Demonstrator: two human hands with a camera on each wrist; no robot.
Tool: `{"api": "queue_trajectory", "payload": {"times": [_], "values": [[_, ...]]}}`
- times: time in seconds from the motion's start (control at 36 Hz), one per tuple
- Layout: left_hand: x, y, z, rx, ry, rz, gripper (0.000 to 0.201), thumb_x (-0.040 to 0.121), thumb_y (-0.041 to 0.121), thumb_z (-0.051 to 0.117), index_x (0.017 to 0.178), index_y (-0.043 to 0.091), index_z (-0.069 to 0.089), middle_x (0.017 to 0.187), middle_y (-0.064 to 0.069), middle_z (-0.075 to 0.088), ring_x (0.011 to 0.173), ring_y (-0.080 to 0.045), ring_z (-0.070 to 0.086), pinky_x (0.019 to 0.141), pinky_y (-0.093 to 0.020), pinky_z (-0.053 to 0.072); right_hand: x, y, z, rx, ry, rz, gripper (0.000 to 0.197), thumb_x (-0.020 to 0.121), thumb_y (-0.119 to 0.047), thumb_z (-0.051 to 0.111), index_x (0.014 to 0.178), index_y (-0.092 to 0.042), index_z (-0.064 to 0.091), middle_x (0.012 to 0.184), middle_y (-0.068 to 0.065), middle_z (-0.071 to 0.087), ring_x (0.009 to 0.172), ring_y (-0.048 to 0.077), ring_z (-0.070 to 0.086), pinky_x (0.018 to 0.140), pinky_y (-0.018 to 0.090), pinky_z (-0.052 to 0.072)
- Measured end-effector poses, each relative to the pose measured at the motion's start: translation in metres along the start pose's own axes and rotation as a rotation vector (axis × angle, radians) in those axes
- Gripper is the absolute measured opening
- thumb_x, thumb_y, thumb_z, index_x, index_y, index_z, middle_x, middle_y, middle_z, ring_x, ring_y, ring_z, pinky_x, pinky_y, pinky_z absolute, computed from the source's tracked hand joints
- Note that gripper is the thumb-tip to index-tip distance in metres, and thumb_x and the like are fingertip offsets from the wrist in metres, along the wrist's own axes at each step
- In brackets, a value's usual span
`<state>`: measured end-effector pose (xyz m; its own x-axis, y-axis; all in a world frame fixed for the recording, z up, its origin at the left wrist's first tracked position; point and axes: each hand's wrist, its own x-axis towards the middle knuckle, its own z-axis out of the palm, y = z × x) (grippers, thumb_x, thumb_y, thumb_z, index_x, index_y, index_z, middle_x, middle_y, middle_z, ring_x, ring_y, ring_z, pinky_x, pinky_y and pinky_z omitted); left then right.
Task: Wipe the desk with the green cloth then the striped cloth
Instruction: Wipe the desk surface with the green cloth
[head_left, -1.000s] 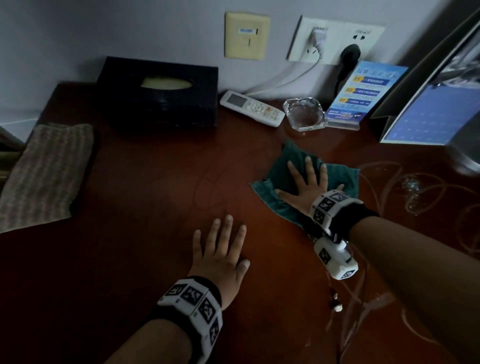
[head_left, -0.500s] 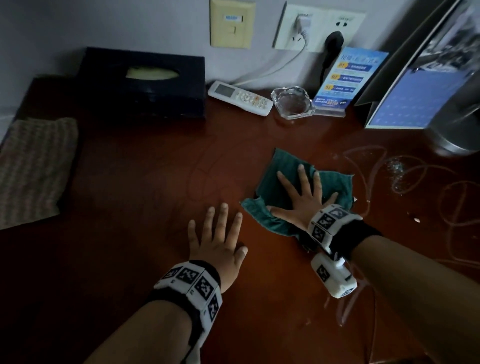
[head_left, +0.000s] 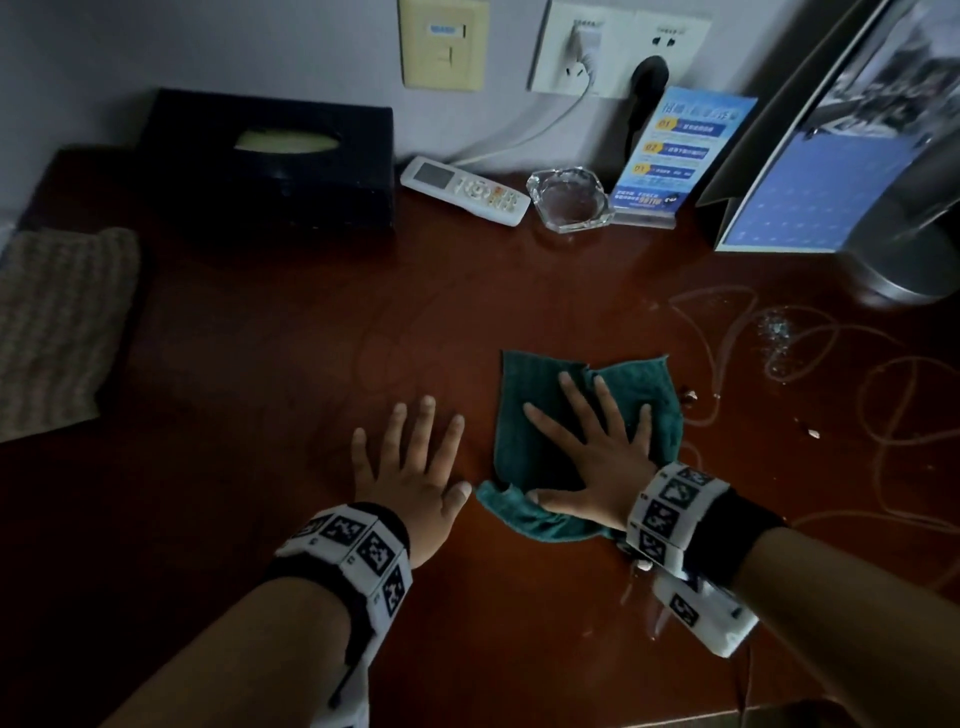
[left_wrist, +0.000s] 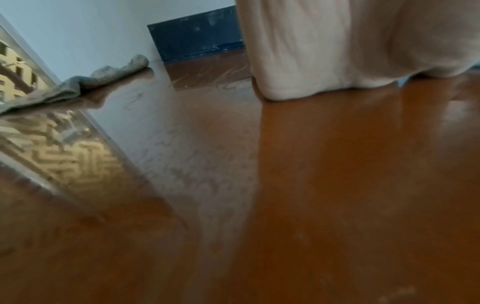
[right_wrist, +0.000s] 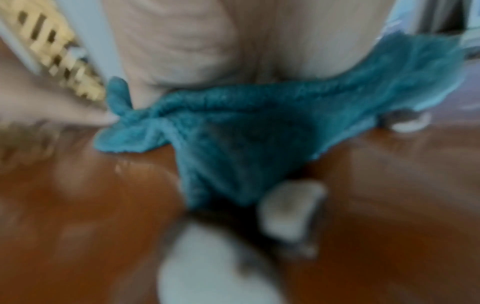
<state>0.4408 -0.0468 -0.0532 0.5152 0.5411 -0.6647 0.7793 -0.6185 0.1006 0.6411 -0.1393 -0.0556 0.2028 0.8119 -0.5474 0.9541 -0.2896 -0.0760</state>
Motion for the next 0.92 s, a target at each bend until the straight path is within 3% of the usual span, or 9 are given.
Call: {"api": "queue_trajectory", "payload": {"times": [0.08,0.22,0.28,0.39,0.47,0.56,0.75,0.92], "values": [[0.000,0.000,0.000,0.001,0.005,-0.010,0.059,0.098,0.051,0.010,0.126,0.035,-0.040,0.133,0.003,-0.052,0.137,-0.026,-0.035,0.109,-0.057,-0.014,-0.010,0.006,0.003,-0.057,-0.044,-0.093,0.089,0.068,-0.083,0.034,0.120,-0.065,-0.035,0.139,-0.018,-0.049,0.129,0.020,-0.046,0.101,0.066,-0.022],[0.000,0.002,-0.001,0.008,0.002,-0.024,0.060,0.098,0.052,0.009,0.126,0.034,-0.040,0.130,0.003,-0.053,0.137,-0.026,-0.035,0.109,-0.058,-0.013,-0.023,0.014,-0.007,0.000,-0.107,-0.180,0.082,0.067,-0.084,0.025,0.128,-0.064,-0.026,0.142,-0.020,-0.045,0.132,0.015,-0.043,0.107,0.063,-0.017],[0.000,0.002,-0.002,0.002,-0.006,-0.027,0.059,0.098,0.052,0.009,0.124,0.035,-0.041,0.129,0.003,-0.053,0.137,-0.026,-0.035,0.109,-0.058,-0.013,-0.027,0.011,-0.014,0.141,-0.022,-0.084,0.076,0.075,-0.082,0.025,0.134,-0.061,-0.019,0.144,-0.019,-0.041,0.135,0.012,-0.036,0.109,0.061,-0.015],[0.000,0.002,-0.002,0.007,-0.007,-0.032,0.058,0.098,0.053,0.008,0.124,0.035,-0.041,0.128,0.003,-0.053,0.137,-0.027,-0.035,0.110,-0.058,-0.012,-0.019,-0.001,-0.020,0.293,0.082,0.273,0.077,0.090,-0.067,0.030,0.148,-0.038,-0.011,0.154,-0.005,-0.028,0.142,0.017,-0.025,0.114,0.052,-0.009],[0.000,0.002,-0.001,0.013,-0.002,-0.034,0.060,0.097,0.053,0.008,0.131,0.035,-0.039,0.129,0.003,-0.053,0.137,-0.026,-0.034,0.110,-0.057,-0.012,0.003,-0.011,-0.020,0.283,0.065,0.384,0.086,0.088,-0.070,0.027,0.149,-0.027,-0.013,0.155,0.003,-0.025,0.143,0.021,-0.021,0.115,0.052,-0.005],[0.000,0.002,-0.001,0.019,-0.001,-0.033,0.062,0.098,0.052,0.008,0.138,0.034,-0.035,0.140,0.002,-0.049,0.137,-0.026,-0.034,0.110,-0.057,-0.012,0.016,-0.027,-0.016,0.241,0.064,0.426,0.097,0.082,-0.077,0.029,0.148,-0.022,-0.018,0.153,0.008,-0.029,0.142,0.025,-0.024,0.113,0.055,-0.008],[-0.001,0.003,-0.003,0.017,-0.006,-0.042,0.061,0.098,0.052,0.008,0.139,0.035,-0.034,0.145,0.001,-0.044,0.138,-0.026,-0.033,0.110,-0.057,-0.011,0.005,-0.045,0.005,0.200,0.137,0.303,0.093,0.082,-0.076,0.027,0.147,-0.029,-0.019,0.152,0.003,-0.034,0.139,0.023,-0.031,0.111,0.055,-0.016],[0.001,0.003,-0.002,0.019,-0.013,-0.048,0.061,0.098,0.050,0.009,0.138,0.035,-0.035,0.139,0.002,-0.050,0.137,-0.026,-0.035,0.110,-0.056,-0.012,-0.015,-0.048,0.026,0.106,0.135,0.109,0.097,0.064,-0.079,0.003,0.145,-0.032,-0.022,0.147,-0.001,-0.040,0.135,0.019,-0.037,0.109,0.053,-0.021]]}}
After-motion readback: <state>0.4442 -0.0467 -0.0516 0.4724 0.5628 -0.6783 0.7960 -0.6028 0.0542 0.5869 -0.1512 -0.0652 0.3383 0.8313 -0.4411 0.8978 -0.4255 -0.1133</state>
